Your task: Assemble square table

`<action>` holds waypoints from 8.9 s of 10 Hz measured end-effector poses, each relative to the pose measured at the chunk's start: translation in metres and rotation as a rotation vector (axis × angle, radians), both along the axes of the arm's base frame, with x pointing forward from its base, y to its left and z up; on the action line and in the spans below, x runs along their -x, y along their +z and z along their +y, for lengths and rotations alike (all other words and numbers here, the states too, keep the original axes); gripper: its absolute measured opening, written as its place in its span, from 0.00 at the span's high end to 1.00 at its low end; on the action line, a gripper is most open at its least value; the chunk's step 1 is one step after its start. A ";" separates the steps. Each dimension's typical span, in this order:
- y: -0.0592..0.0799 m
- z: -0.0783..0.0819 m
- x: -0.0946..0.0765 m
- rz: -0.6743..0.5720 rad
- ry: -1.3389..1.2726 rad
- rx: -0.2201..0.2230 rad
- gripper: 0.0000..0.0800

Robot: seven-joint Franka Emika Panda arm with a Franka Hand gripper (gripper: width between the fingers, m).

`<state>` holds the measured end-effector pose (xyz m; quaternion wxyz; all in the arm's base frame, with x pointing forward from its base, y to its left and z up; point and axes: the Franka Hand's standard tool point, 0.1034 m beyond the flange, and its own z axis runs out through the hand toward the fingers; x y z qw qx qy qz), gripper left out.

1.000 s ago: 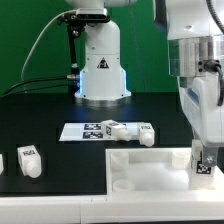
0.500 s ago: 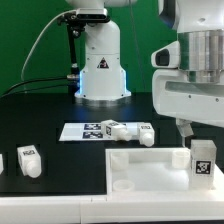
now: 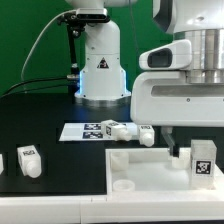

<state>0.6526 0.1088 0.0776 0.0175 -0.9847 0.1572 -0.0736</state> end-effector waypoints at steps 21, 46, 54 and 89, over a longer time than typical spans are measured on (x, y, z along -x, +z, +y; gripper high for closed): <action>-0.003 -0.012 0.018 0.140 -1.753 -0.321 0.55; 0.039 -0.001 0.108 0.153 -0.371 -0.155 0.19; 0.007 -0.017 0.161 0.187 0.189 -0.086 0.19; -0.034 0.013 0.201 0.313 0.235 -0.025 0.64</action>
Offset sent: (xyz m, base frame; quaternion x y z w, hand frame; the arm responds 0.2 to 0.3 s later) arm 0.0000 0.0000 0.0000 0.0000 0.0000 0.1938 0.9810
